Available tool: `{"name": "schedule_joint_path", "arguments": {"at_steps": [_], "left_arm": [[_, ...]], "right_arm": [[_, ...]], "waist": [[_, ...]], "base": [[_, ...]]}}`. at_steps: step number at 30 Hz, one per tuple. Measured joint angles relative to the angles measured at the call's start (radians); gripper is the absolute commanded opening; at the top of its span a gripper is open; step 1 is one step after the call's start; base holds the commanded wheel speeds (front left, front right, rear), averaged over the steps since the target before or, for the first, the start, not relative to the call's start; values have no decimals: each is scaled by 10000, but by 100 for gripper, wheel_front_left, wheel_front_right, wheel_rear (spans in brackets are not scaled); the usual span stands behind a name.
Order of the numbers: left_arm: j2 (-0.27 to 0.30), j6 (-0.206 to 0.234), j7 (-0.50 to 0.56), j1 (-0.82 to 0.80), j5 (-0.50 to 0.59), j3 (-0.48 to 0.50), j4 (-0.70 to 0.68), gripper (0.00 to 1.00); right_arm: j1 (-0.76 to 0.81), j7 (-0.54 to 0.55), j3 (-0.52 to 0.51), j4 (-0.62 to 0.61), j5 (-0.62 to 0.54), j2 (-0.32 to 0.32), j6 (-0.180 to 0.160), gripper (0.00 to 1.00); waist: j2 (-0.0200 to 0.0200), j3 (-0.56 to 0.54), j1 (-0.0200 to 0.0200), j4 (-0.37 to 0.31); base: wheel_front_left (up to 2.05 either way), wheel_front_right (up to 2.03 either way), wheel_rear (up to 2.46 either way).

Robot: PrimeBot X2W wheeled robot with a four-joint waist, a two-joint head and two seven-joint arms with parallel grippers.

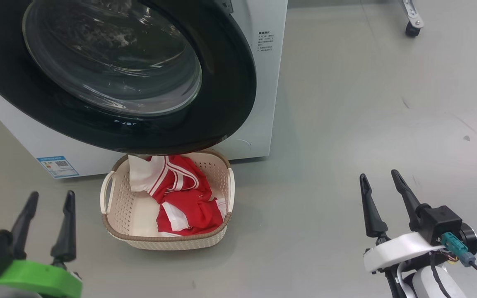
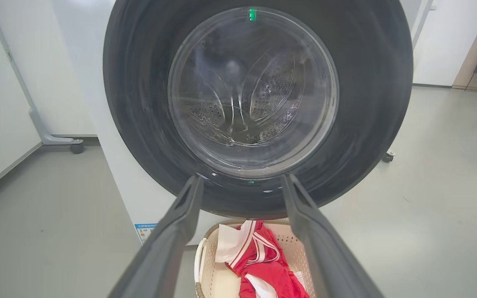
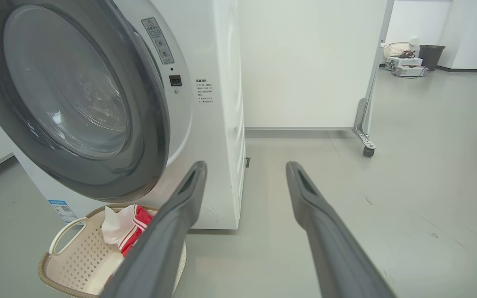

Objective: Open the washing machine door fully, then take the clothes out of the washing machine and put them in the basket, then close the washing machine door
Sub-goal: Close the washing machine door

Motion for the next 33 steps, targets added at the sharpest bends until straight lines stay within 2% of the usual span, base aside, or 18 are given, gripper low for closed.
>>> {"name": "schedule_joint_path", "arguments": {"at_steps": [5, 13, 33], "left_arm": [[-174, 460, -286, 406, 660, -357, 169, 100], [-522, 1018, -581, 733, 1055, -644, 251, 100], [-861, 1306, -849, 852, 1438, -909, 316, 100]], "right_arm": [[192, 4, 6, 0, -73, -48, -36, 100], [427, 102, 84, -33, -79, -44, -86, 100], [594, 222, 109, -293, -79, -46, -134, 100]], "waist": [[0, -181, 0, 4], [0, -382, 0, 4], [0, -475, 0, 87]], "base": [[0, 0, 0], [0, 0, 0], [0, 0, 0]]}}
